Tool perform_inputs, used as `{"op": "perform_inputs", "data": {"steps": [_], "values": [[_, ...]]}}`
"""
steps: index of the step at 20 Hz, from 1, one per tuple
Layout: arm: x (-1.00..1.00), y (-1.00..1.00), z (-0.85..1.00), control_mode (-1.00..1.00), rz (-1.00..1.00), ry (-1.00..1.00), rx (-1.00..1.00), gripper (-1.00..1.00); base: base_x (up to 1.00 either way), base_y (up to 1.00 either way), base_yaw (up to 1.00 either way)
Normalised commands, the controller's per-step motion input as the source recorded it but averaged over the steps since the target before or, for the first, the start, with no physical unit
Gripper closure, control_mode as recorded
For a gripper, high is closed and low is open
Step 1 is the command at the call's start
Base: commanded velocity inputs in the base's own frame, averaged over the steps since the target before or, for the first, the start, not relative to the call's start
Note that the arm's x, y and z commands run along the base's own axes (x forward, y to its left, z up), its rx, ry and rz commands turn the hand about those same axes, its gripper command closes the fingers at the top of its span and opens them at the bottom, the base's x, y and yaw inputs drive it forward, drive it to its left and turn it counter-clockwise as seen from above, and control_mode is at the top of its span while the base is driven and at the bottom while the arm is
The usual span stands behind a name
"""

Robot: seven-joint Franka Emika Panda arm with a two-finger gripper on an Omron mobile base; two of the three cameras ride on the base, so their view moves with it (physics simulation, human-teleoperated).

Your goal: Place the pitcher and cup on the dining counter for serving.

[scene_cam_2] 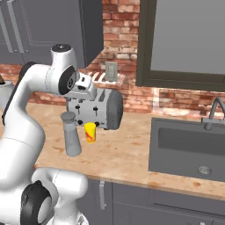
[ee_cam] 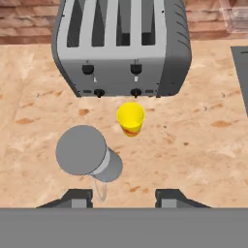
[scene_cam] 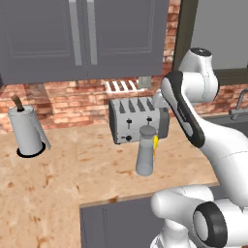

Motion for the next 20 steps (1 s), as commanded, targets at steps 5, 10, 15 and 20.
{"op": "perform_inputs", "data": {"steps": [5, 10, 15, 20], "values": [[-0.18, 0.09, -0.06, -1.00, 0.00, 0.00, 0.08, -1.00, 0.00, 0.00, 0.00], [-0.42, 0.63, -0.83, -1.00, -0.01, 0.05, -0.01, -1.00, 0.00, 0.00, 0.00], [-0.10, 0.54, -0.97, -1.00, -0.01, 0.02, -0.08, -1.00, 0.00, 0.00, 0.00], [0.01, 0.08, -0.45, -1.00, 0.00, -0.02, -0.03, -1.00, 0.00, 0.00, 0.00]]}}
